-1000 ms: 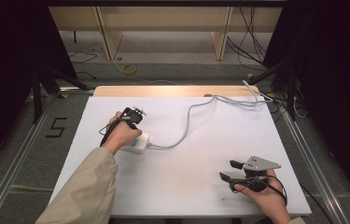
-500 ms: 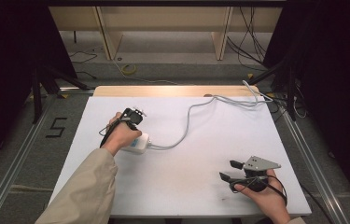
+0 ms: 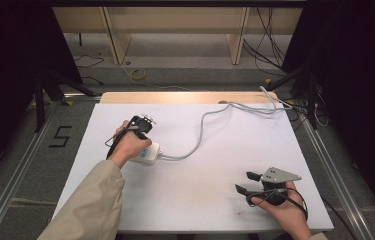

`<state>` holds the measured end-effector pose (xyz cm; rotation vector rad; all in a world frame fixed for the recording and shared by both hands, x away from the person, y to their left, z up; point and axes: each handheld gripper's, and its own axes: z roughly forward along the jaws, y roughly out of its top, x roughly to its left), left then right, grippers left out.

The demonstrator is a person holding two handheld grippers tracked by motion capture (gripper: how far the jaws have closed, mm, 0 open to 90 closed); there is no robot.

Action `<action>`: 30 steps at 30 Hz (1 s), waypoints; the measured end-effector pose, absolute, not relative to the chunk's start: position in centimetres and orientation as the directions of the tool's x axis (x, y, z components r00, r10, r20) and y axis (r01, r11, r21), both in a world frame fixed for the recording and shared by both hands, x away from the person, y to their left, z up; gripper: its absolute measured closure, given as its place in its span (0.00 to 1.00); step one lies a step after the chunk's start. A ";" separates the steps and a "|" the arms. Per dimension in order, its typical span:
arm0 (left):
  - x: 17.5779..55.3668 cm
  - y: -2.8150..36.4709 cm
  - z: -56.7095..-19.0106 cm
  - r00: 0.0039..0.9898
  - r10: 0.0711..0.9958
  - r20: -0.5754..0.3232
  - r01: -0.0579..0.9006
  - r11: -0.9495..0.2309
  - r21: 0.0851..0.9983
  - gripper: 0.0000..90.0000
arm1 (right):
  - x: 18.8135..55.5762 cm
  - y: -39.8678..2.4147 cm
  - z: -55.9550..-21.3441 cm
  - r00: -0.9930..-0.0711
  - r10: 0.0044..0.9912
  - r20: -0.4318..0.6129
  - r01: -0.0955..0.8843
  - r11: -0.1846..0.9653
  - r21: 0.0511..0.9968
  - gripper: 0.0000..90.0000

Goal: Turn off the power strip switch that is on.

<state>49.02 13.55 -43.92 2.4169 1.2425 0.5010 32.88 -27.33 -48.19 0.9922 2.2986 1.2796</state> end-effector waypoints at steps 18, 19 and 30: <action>47.5 15.3 -42.7 0.522 0.845 0.115 0.653 -0.482 0.585 0.99 | 32.9 -27.3 -48.1 -0.702 0.710 0.048 0.411 0.350 0.841 0.40; 47.4 15.3 -42.6 0.522 0.845 0.116 0.646 -0.480 0.593 0.99 | 32.8 -27.3 -48.1 -0.702 0.710 0.049 0.412 0.349 0.842 0.40; 45.9 15.4 -42.1 0.533 0.839 0.108 0.602 -0.466 0.648 0.88 | 32.8 -27.4 -48.1 -0.704 0.709 0.046 0.406 0.349 0.845 0.40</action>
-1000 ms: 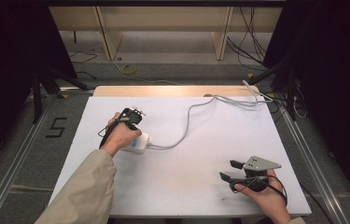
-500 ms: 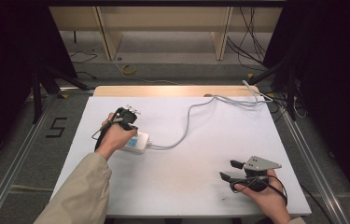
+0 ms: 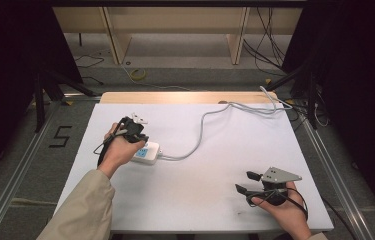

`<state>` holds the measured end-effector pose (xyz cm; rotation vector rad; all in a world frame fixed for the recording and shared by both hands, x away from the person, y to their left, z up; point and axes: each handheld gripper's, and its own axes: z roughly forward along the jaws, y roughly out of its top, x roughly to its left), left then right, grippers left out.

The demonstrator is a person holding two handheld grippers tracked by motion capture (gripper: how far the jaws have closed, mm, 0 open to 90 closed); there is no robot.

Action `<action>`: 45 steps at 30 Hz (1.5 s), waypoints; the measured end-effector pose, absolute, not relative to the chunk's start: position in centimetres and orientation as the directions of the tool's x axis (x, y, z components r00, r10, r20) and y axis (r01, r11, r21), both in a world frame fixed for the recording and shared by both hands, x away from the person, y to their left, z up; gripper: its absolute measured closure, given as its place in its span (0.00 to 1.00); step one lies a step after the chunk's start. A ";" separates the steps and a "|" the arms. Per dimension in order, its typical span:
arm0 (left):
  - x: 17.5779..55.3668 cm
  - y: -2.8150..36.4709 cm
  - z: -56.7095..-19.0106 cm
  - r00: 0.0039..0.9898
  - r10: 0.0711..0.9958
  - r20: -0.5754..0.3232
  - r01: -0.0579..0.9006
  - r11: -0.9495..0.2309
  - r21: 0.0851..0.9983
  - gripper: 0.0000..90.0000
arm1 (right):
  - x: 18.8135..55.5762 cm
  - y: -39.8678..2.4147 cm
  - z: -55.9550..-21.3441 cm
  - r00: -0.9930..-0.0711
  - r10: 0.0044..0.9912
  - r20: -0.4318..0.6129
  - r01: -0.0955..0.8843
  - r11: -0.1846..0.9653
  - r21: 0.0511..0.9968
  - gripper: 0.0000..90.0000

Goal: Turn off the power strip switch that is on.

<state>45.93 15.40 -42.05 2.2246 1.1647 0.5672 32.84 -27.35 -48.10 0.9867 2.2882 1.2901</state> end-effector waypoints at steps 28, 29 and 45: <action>41.1 16.1 -42.4 0.586 0.808 0.057 0.433 -0.371 0.821 0.38 | 32.8 -27.3 -48.1 -0.709 0.703 0.046 0.403 0.350 0.846 0.39; 40.9 16.2 -42.5 0.590 0.805 0.059 0.426 -0.373 0.824 0.38 | 32.8 -27.3 -48.1 -0.710 0.703 0.046 0.402 0.350 0.846 0.39; 37.4 18.8 -45.0 0.631 0.775 0.020 0.386 -0.337 0.859 0.28 | 32.8 -27.3 -48.1 -0.710 0.703 0.046 0.404 0.353 0.844 0.39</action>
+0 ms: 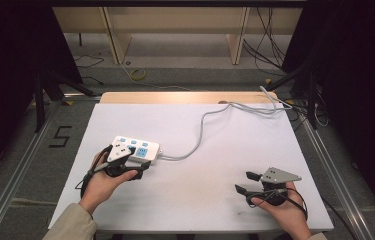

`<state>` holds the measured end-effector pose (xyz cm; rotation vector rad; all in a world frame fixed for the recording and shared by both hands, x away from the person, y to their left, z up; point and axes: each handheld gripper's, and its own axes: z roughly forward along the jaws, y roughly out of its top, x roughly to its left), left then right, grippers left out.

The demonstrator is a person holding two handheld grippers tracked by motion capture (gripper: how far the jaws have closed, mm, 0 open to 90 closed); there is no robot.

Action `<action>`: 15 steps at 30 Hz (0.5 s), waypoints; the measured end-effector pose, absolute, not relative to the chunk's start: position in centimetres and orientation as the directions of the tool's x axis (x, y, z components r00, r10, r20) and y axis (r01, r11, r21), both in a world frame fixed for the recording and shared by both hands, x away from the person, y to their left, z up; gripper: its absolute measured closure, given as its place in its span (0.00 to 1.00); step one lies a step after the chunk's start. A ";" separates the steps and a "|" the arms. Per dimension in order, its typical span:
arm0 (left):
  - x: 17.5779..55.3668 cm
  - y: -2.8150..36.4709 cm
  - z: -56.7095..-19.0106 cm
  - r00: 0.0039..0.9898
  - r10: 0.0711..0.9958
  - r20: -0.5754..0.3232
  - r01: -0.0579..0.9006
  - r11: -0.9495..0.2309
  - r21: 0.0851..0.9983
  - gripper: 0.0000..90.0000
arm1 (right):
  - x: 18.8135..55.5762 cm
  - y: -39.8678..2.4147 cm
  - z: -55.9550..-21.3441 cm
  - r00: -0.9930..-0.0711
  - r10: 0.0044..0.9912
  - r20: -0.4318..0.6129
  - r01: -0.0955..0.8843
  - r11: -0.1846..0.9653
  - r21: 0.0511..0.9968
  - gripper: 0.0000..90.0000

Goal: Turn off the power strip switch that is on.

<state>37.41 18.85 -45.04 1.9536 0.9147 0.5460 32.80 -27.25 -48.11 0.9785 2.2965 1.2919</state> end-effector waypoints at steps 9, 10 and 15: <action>35.2 19.8 -46.8 0.617 0.786 0.037 0.411 -0.362 0.836 0.28 | 32.8 -27.3 -48.1 -0.710 0.703 0.044 0.404 0.355 0.843 0.39; 35.1 19.9 -46.8 0.615 0.788 0.039 0.410 -0.361 0.837 0.28 | 32.8 -27.3 -48.1 -0.710 0.703 0.044 0.403 0.354 0.844 0.39; 35.1 19.9 -46.7 0.607 0.795 0.025 0.405 -0.336 0.850 0.29 | 32.8 -27.2 -48.0 -0.713 0.700 0.043 0.403 0.358 0.843 0.39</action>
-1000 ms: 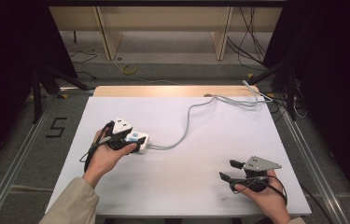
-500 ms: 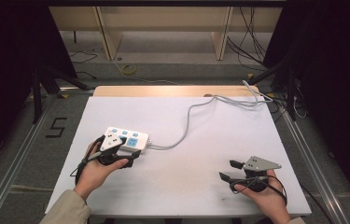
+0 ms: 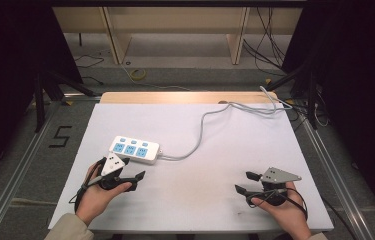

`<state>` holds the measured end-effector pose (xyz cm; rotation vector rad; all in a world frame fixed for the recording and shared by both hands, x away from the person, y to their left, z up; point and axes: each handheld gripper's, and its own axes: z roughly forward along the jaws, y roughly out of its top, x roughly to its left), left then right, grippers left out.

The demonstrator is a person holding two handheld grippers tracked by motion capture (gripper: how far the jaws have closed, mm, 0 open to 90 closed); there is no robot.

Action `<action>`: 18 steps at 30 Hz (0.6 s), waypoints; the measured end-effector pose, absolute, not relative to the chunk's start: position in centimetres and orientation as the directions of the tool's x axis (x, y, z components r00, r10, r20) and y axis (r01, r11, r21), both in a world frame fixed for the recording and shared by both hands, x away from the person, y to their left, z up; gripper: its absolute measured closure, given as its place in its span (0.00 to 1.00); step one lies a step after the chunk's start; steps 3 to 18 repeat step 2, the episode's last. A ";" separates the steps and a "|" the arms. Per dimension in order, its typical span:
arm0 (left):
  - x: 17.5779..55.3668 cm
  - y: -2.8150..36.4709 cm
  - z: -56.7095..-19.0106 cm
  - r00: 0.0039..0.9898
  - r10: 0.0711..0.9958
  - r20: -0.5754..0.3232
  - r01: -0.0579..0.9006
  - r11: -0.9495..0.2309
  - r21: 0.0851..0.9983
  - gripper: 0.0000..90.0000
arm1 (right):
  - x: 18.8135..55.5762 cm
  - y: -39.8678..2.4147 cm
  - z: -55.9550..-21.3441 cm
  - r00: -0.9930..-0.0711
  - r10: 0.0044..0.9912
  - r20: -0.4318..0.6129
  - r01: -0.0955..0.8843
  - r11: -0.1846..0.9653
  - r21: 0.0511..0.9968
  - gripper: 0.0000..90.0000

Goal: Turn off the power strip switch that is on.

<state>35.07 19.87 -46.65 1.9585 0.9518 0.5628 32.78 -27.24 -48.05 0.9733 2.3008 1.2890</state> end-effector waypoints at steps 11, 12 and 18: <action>35.1 19.7 -46.7 0.608 0.793 0.024 0.408 -0.338 0.848 0.29 | 32.8 -27.2 -48.1 -0.713 0.700 0.043 0.402 0.358 0.843 0.39; 35.1 19.7 -46.7 0.608 0.793 0.024 0.408 -0.338 0.848 0.29 | 32.8 -27.2 -48.1 -0.713 0.700 0.043 0.402 0.358 0.843 0.39; 35.1 19.7 -46.7 0.608 0.793 0.024 0.408 -0.338 0.848 0.29 | 32.8 -27.2 -48.1 -0.713 0.700 0.043 0.402 0.358 0.843 0.39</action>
